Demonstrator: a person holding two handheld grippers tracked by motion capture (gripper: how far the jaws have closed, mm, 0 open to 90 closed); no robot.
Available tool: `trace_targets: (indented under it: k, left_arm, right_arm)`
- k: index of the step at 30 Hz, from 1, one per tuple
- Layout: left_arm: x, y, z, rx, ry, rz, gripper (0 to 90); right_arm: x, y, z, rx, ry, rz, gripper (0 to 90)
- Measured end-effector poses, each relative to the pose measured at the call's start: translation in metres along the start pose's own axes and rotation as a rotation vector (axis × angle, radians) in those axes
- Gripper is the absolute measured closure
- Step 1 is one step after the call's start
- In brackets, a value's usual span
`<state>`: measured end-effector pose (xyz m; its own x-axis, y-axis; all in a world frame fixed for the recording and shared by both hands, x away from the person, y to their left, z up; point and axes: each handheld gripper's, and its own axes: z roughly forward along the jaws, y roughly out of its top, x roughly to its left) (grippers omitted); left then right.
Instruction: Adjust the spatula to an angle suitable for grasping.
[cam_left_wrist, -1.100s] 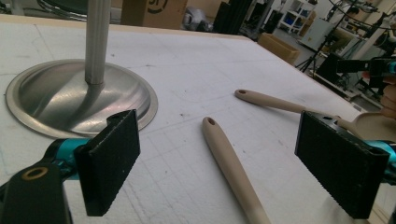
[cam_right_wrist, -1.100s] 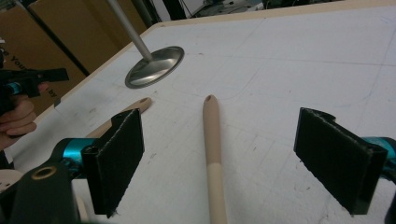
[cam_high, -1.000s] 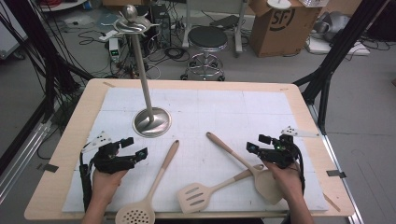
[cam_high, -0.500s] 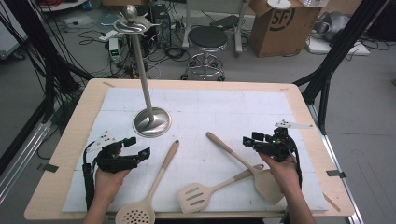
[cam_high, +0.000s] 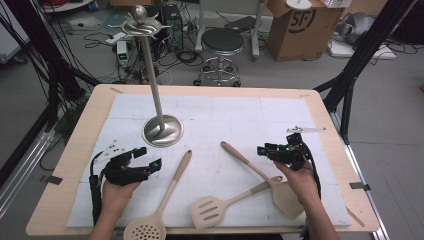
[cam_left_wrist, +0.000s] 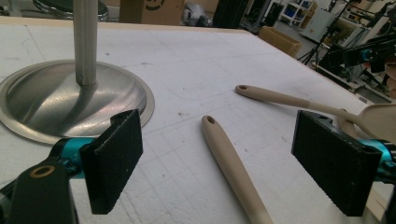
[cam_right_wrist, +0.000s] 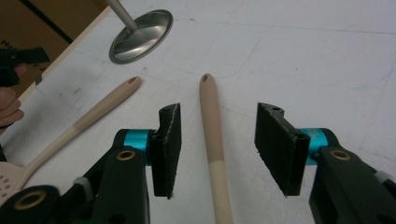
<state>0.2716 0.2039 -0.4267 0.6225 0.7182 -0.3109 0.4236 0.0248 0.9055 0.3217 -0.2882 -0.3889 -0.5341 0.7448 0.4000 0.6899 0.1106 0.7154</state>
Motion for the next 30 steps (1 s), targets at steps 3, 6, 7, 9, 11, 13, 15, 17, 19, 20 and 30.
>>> trace_targets:
  k: [3, 6, 7, 9, 11, 13, 15, 17, 19, 20, 30]
  left_arm:
    - [0.000, 0.000, 0.000, 0.001, 0.001, 0.003, 17.0]
    - [-0.001, 0.000, 0.001, 0.004, 0.000, 0.005, 17.1]
    - [-0.001, 0.000, 0.001, 0.003, 0.001, 0.003, 17.1]
    - [0.000, -0.001, 0.001, 0.003, 0.002, 0.002, 17.2]
    - [0.000, -0.001, 0.001, 0.003, 0.001, 0.001, 17.3]
    - [0.000, -0.001, 0.001, 0.006, 0.001, 0.002, 17.4]
    - [0.000, -0.001, 0.001, 0.008, 0.001, 0.003, 17.5]
    - [0.000, -0.001, 0.002, 0.008, 0.003, 0.003, 17.5]
    - [0.001, -0.002, 0.002, 0.011, 0.005, 0.001, 17.6]
    - [0.002, -0.002, 0.002, 0.012, 0.006, 0.001, 17.6]
    - [0.003, -0.002, 0.005, 0.003, 0.006, -0.008, 18.1]
  right_arm:
    - [0.001, 0.002, 0.003, 0.018, -0.011, -0.012, 61.6]
    - [0.001, 0.004, 0.006, 0.040, -0.023, -0.011, 67.4]
    - [0.001, 0.005, 0.008, 0.046, -0.021, -0.015, 68.2]
    - [0.001, 0.005, 0.010, 0.057, -0.020, -0.011, 70.3]
    - [0.000, 0.006, 0.012, 0.072, -0.016, -0.005, 70.4]
    - [0.001, 0.006, 0.014, 0.081, -0.014, -0.003, 70.3]
    - [0.001, 0.006, 0.016, 0.091, -0.015, -0.009, 68.5]
    - [0.001, 0.006, 0.017, 0.113, -0.010, 0.002, 65.5]
    - [0.000, 0.005, 0.019, 0.129, -0.013, 0.001, 63.8]
    - [0.000, 0.005, 0.019, 0.135, -0.014, -0.002, 63.1]
    - [-0.001, 0.004, 0.023, 0.165, -0.021, 0.005, 56.0]
